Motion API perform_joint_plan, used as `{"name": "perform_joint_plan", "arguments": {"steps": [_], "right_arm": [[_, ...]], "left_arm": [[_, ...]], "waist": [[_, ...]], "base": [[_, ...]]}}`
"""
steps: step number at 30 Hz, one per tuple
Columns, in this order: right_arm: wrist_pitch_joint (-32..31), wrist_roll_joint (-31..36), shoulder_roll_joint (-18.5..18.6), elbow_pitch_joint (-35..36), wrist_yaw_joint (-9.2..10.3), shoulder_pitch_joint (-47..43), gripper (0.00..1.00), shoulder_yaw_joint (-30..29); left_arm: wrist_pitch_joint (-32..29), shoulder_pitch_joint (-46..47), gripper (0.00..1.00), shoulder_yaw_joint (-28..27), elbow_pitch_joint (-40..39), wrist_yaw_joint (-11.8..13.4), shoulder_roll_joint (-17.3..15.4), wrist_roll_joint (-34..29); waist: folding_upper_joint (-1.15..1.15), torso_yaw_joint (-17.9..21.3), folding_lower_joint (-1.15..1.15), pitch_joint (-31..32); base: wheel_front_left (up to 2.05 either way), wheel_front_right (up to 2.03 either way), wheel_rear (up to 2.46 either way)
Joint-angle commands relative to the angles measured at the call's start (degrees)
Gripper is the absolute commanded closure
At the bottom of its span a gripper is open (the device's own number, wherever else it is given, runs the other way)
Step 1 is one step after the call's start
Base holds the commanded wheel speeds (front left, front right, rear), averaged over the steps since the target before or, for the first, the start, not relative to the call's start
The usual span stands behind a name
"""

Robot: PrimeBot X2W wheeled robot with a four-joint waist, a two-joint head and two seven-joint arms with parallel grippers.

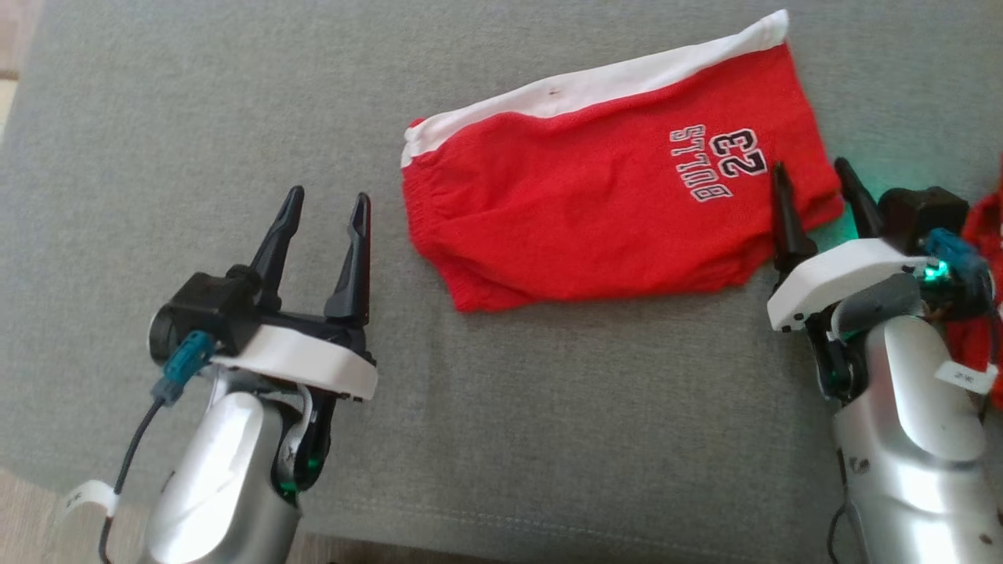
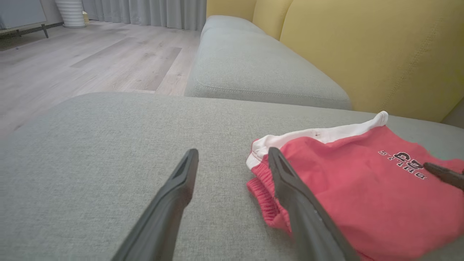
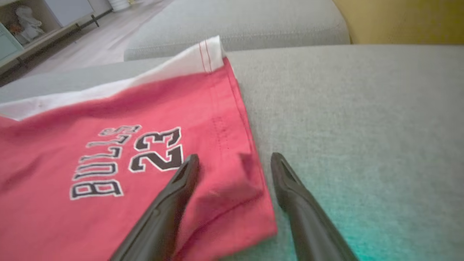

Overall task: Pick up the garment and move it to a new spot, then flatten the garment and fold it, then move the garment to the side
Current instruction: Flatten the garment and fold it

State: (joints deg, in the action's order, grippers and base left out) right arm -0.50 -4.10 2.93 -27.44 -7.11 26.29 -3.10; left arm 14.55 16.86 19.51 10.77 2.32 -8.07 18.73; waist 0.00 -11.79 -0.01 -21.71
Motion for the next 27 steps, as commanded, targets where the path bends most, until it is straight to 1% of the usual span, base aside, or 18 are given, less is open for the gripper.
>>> {"name": "perform_joint_plan", "arguments": {"steps": [1,3,5,9,15,19,27], "right_arm": [[-0.6,0.7,0.0,-1.1,-0.37,1.5,0.00,0.7],[-0.9,-0.2,0.0,-3.4,-0.37,1.9,0.00,1.0],[-1.4,-1.3,0.0,-4.9,-0.37,1.3,1.00,1.7],[-1.2,-4.2,0.0,-5.2,-0.37,-1.1,1.00,3.8],[1.8,-8.7,0.0,-1.9,-0.37,-6.5,1.00,6.3],[2.7,-9.8,0.0,-0.1,-0.37,-9.7,1.00,6.6],[2.7,-11.6,0.0,4.5,-0.37,-16.2,1.00,5.3]], "left_arm": [[0.4,1.6,0.00,-2.4,-1.5,-0.4,-0.4,-0.7],[0.4,1.3,0.00,-2.8,-1.4,-0.6,-0.1,-1.0],[0.4,0.9,0.00,-3.3,-1.4,-0.8,0.0,-1.3],[0.4,-0.1,0.00,-4.2,-1.6,-0.9,0.1,-1.8],[0.4,-1.5,0.00,-5.4,-1.8,-1.0,-0.1,-2.3],[0.4,-2.3,0.00,-5.8,-1.9,-1.0,-0.1,-2.4],[0.4,-3.8,0.00,-5.7,-1.9,-0.9,-0.1,-2.4]], "waist": [[0.00,-0.6,0.01,-0.3],[0.00,-0.6,0.01,-0.1],[0.00,-0.3,0.01,0.3],[0.00,0.8,0.01,1.2],[0.00,3.1,0.01,2.7],[0.00,4.0,0.01,3.5],[0.00,4.9,0.01,5.2]], "base": [[0.00,0.00,0.00],[0.00,0.00,0.00],[0.00,0.00,0.00],[0.00,0.00,0.00],[0.00,0.00,0.00],[0.00,0.00,0.00],[0.00,0.00,0.00]]}}
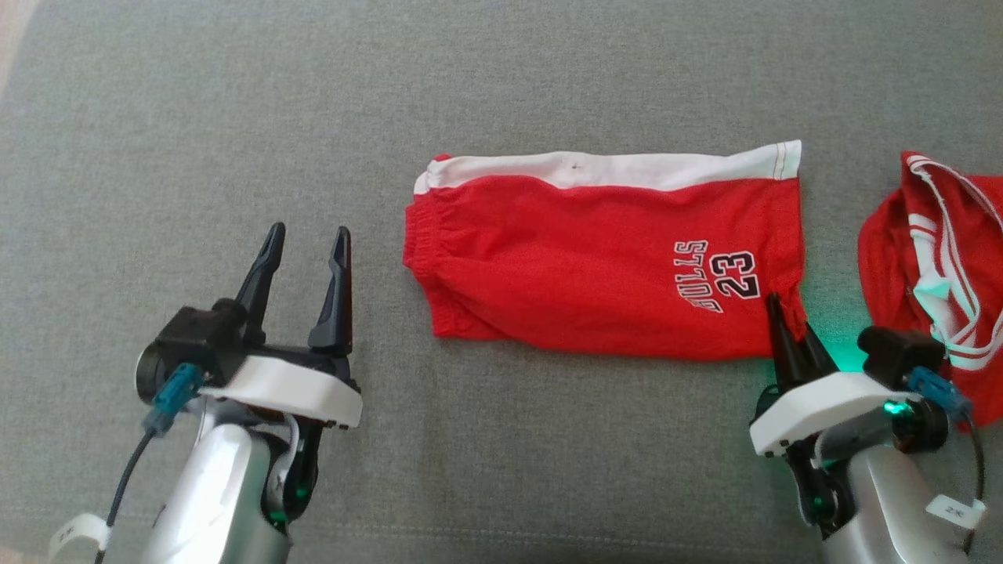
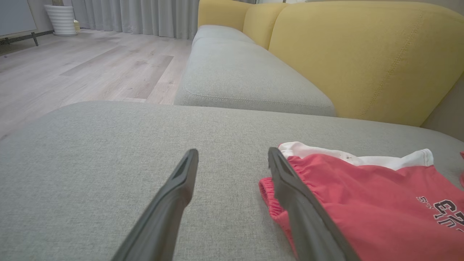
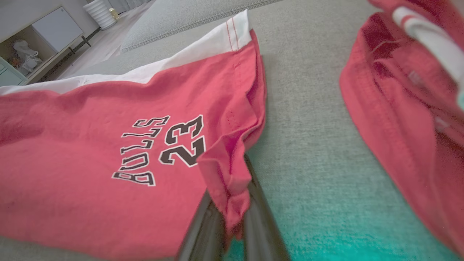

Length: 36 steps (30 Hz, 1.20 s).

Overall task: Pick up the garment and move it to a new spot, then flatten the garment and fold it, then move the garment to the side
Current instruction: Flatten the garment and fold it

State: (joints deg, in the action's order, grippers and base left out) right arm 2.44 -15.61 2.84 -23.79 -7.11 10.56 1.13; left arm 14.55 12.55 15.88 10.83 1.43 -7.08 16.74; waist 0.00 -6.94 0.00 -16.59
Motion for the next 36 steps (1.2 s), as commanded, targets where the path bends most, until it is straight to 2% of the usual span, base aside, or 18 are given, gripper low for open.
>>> {"name": "perform_joint_plan", "arguments": {"steps": [1,7,11,16,20,25,30,31,32,33,36], "right_arm": [[-0.1,-0.1,0.0,1.3,-0.37,-0.8,1.00,0.7],[-0.6,0.3,0.0,3.7,-0.37,-0.6,1.00,0.2],[-2.5,0.9,0.0,7.3,-0.37,2.0,1.00,2.8],[-5.8,1.0,0.0,11.2,-0.37,7.8,1.00,10.7],[-7.9,-0.8,0.0,11.3,-0.37,12.3,1.00,18.7],[-9.0,-5.6,0.0,7.8,-0.37,14.6,1.00,28.0],[-8.0,-10.2,0.0,2.9,-0.37,14.6,1.00,34.3],[-7.4,-10.7,0.0,2.2,-0.37,14.9,0.77,35.3],[-6.5,-11.5,0.0,1.8,-0.37,15.1,0.13,36.1],[-5.9,-12.2,0.0,1.3,-0.37,15.4,0.00,37.0],[-4.5,-12.9,0.0,0.8,-0.37,16.2,0.00,38.6]], "left_arm": [[0.4,0.4,0.00,-2.0,-1.9,-0.1,-1.1,-0.4],[0.4,0.1,0.00,-1.5,-1.5,-0.1,-0.9,-0.2],[0.4,-0.2,0.00,-1.5,-1.5,0.0,-0.6,0.2],[0.4,-0.5,0.00,-1.0,-1.0,-0.1,-0.4,0.5],[0.4,-0.2,0.00,-0.4,-0.9,-0.2,-0.2,0.5],[0.4,0.2,0.00,0.1,-0.5,-0.3,0.2,0.5],[0.4,0.1,0.00,0.3,-0.5,-0.2,0.5,0.5],[0.4,0.1,0.00,0.2,-0.4,-0.2,0.5,0.5],[0.4,0.0,0.00,0.2,-0.4,-0.2,0.5,0.6],[0.4,0.0,0.00,0.2,-0.4,-0.2,0.6,0.5],[0.4,0.1,0.00,0.0,-0.3,-0.2,0.6,0.5]], "waist": [[0.00,0.0,0.00,0.2],[0.00,-0.4,0.00,1.3],[0.00,-0.8,0.00,2.4],[0.00,-1.5,0.00,3.7],[0.00,-3.0,0.00,4.3],[0.00,-5.4,0.00,4.8],[0.00,-6.9,0.00,4.5],[0.00,-7.0,0.00,4.4],[0.00,-7.0,0.00,4.3],[0.00,-7.0,0.00,4.2],[0.00,-6.7,0.00,4.0]], "base": [[0.00,0.00,0.00],[0.00,0.00,0.00],[0.00,0.00,0.00],[0.00,0.00,0.00],[0.00,0.00,0.00],[0.00,0.00,0.00],[0.00,0.00,0.00],[0.00,0.00,0.00],[0.00,0.00,0.00],[0.00,0.00,0.00],[0.00,0.00,0.00]]}}
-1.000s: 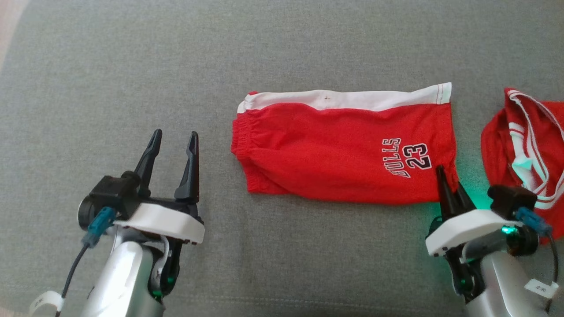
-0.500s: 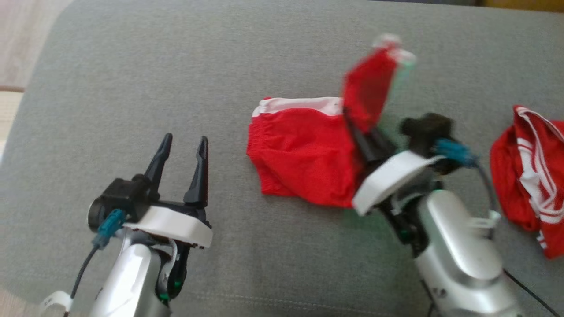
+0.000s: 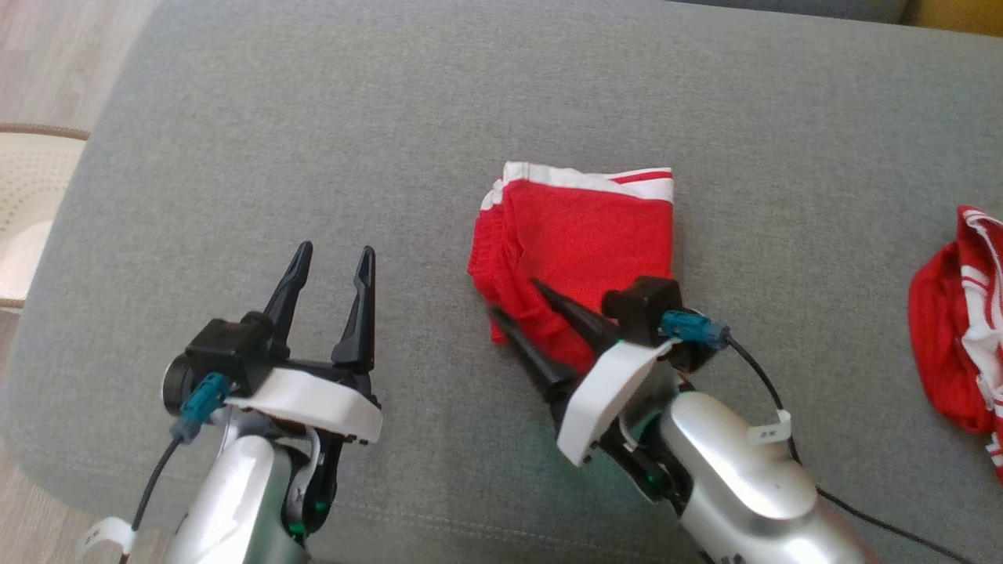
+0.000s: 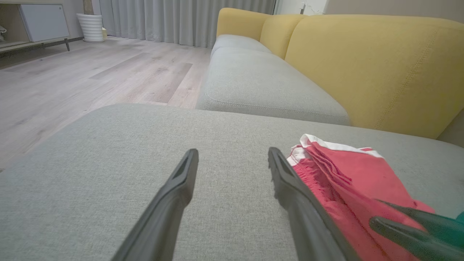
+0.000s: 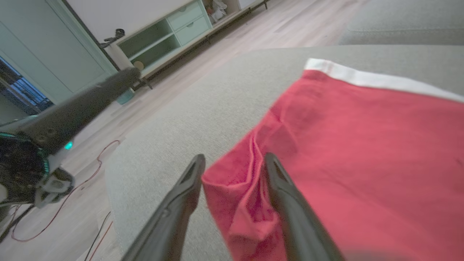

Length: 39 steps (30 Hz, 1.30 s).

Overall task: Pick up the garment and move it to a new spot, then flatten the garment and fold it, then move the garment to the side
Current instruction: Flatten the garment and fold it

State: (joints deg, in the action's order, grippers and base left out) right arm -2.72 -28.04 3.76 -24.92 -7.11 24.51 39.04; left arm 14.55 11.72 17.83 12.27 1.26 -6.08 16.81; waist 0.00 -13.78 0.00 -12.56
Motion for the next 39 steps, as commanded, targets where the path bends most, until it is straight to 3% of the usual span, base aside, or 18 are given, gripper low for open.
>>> {"name": "perform_joint_plan", "arguments": {"steps": [1,6,9,16,17,19,24,39], "right_arm": [[1.4,-0.9,-0.9,2.0,-0.37,2.7,0.00,1.6],[5.5,-1.6,-0.9,4.1,-0.37,4.6,0.00,5.2],[8.0,-0.8,-0.9,5.5,-0.37,4.5,0.00,3.6],[10.4,8.2,-0.9,8.6,-0.37,-1.2,0.00,-13.7],[10.4,11.9,-0.9,11.2,-0.37,-3.6,0.00,-19.5],[9.4,14.9,-0.9,14.1,-0.37,-6.6,0.00,-24.7],[5.6,19.1,-0.9,21.4,-0.37,-14.0,0.00,-33.6],[-0.5,19.6,-0.9,33.6,-0.37,-29.1,0.00,-38.6]], "left_arm": [[0.4,0.9,0.00,-2.0,-1.7,0.0,-0.4,0.4],[0.4,0.8,0.00,-2.4,-1.7,0.0,-0.6,0.2],[0.4,0.6,0.00,-2.6,-1.9,0.1,-0.8,0.0],[0.4,-0.1,0.00,-3.3,-3.3,0.9,-1.9,-1.1],[0.4,-0.5,0.00,-3.4,-3.7,1.3,-2.5,-1.7],[0.4,-1.0,0.00,-3.6,-4.1,1.7,-3.0,-2.0],[0.4,-2.4,0.00,-4.2,-5.7,2.1,-4.0,-1.8],[-2.2,-10.3,0.00,-3.6,-9.8,3.2,-6.2,-1.3]], "waist": [[0.00,0.3,0.00,-0.1],[0.00,1.8,0.00,0.0],[0.00,2.9,0.00,0.4],[0.00,5.7,0.00,1.6],[0.00,6.4,0.00,2.0],[0.00,7.0,0.00,2.5],[0.00,8.2,0.00,3.9],[0.00,9.1,0.00,9.7]], "base": [[0.00,0.00,0.00],[0.00,0.00,0.00],[0.00,0.00,0.00],[0.00,0.00,0.00],[0.00,0.00,0.00],[0.00,0.00,0.00],[0.00,0.00,0.00],[0.00,0.00,0.00]]}}
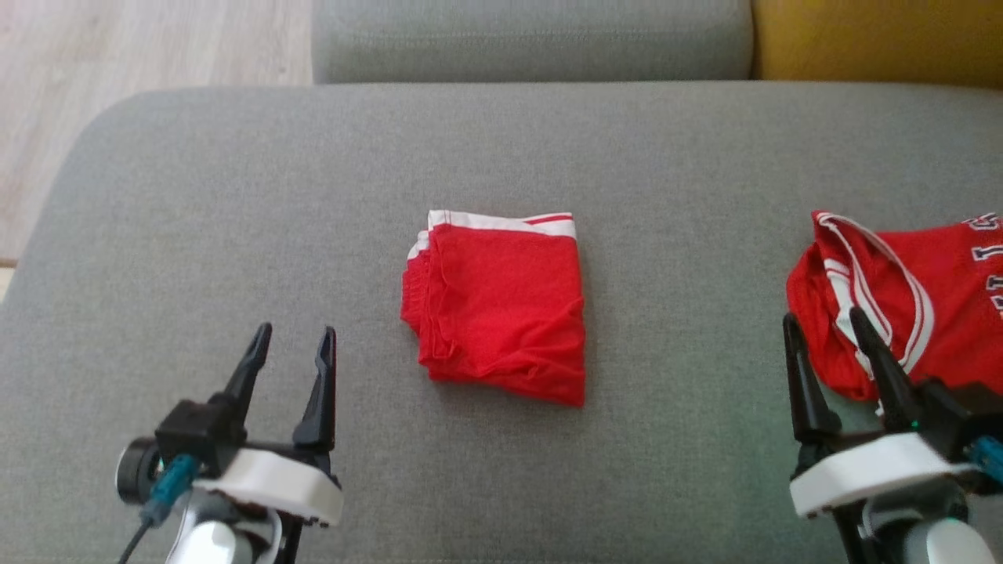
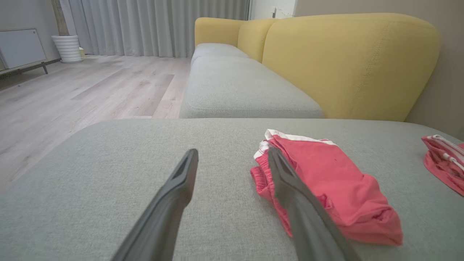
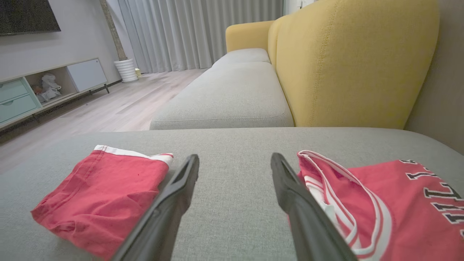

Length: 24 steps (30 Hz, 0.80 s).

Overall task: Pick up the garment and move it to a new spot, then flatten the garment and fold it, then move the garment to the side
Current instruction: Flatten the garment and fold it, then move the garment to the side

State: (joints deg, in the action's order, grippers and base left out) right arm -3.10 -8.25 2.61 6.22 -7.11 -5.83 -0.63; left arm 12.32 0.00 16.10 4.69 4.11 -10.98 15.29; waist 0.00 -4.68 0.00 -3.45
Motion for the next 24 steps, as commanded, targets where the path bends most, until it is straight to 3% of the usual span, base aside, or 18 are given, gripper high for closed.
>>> {"name": "perform_joint_plan", "arguments": {"steps": [1,24], "right_arm": [[-0.3,-0.3,0.3,2.8,-0.37,0.6,0.00,0.9],[-2.1,-1.0,0.3,5.5,-0.37,-4.4,0.00,0.2]], "left_arm": [[-0.1,1.0,0.00,-1.7,-2.3,0.4,-1.4,0.3],[-2.4,-2.4,0.00,-0.7,-4.9,3.2,-2.8,-0.9]], "waist": [[0.00,0.0,0.00,1.0],[0.00,-0.1,0.00,4.5]], "base": [[0.00,0.00,0.00],[0.00,0.00,0.00]]}}
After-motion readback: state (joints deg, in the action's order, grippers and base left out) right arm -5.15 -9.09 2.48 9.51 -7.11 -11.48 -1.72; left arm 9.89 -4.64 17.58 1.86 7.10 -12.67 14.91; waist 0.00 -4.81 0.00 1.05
